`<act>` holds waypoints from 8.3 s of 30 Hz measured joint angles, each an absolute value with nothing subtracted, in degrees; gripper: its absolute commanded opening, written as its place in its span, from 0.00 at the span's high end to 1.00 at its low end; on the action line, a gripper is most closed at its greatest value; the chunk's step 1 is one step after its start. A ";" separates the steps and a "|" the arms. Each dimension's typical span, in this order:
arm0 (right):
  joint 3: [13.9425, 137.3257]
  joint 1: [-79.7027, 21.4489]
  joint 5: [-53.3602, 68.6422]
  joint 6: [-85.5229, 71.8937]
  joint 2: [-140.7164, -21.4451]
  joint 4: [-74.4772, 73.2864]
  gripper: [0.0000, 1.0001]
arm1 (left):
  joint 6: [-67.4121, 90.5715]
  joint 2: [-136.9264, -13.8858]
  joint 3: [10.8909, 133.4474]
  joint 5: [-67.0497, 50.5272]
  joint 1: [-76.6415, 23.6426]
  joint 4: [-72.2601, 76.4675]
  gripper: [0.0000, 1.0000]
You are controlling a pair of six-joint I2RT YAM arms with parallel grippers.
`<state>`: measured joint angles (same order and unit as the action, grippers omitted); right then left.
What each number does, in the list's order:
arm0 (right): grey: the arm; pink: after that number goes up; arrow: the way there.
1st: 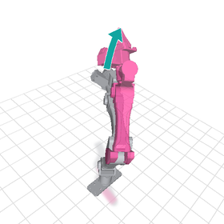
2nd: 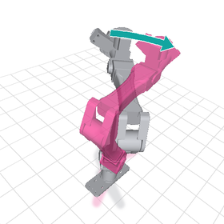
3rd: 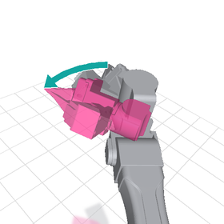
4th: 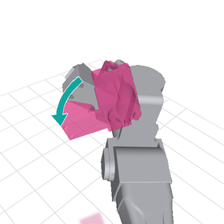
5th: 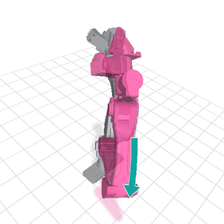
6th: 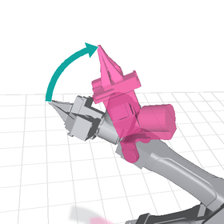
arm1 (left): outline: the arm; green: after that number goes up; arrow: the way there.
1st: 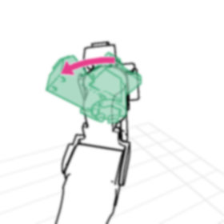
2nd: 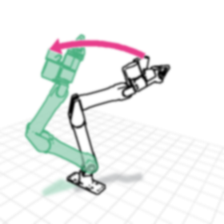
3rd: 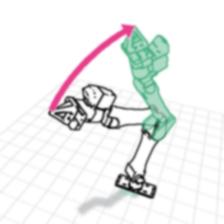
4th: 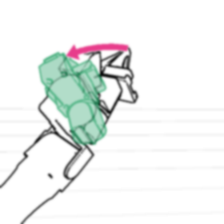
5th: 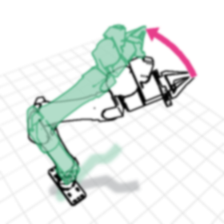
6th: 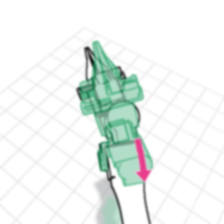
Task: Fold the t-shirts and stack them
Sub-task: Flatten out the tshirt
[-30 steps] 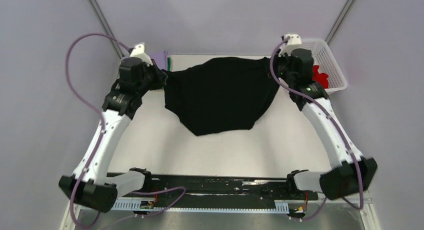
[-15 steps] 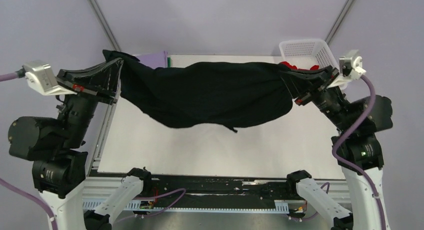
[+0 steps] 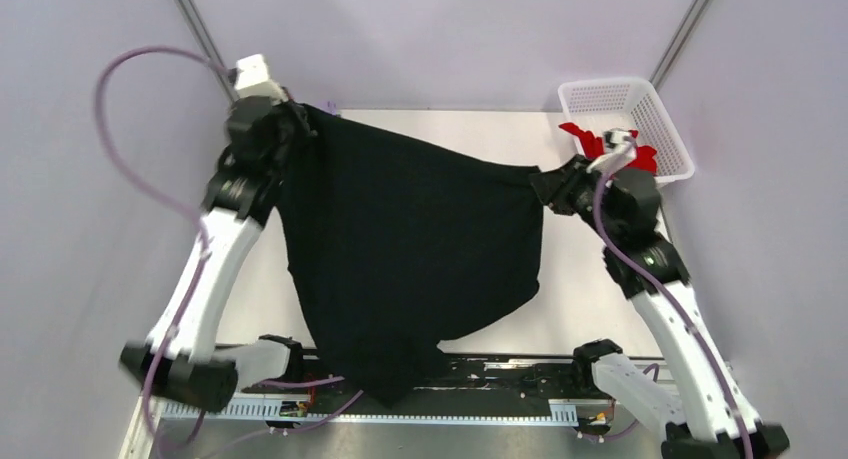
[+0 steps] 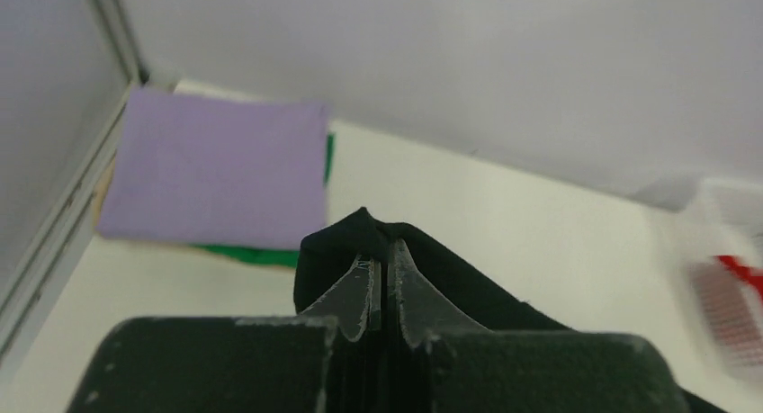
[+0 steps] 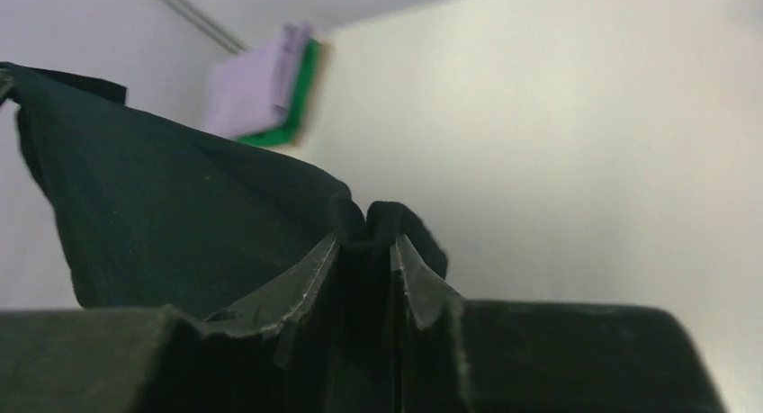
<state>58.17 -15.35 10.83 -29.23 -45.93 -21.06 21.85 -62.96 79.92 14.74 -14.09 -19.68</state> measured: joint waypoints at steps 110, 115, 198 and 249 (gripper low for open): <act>101.27 -37.71 -8.80 -42.02 -125.60 -55.72 0.42 | 36.64 -77.08 39.40 1.56 -14.17 -22.26 0.00; 98.65 -37.32 -7.49 -39.86 -121.60 -52.14 0.17 | 36.69 -77.06 39.48 1.54 -14.17 -22.76 0.00; 65.54 -8.56 7.11 -37.85 -104.77 -19.90 0.00 | 37.82 -123.24 94.59 -6.66 -14.15 -34.89 0.00; 42.09 -3.18 -10.26 -42.57 -71.79 -28.91 0.00 | 44.64 -80.84 41.67 3.49 -18.33 -39.72 0.47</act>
<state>42.09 -3.18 -10.26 -42.57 -71.79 -28.91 44.64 -80.84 41.67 3.49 -18.33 -39.72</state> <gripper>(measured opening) 0.998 0.558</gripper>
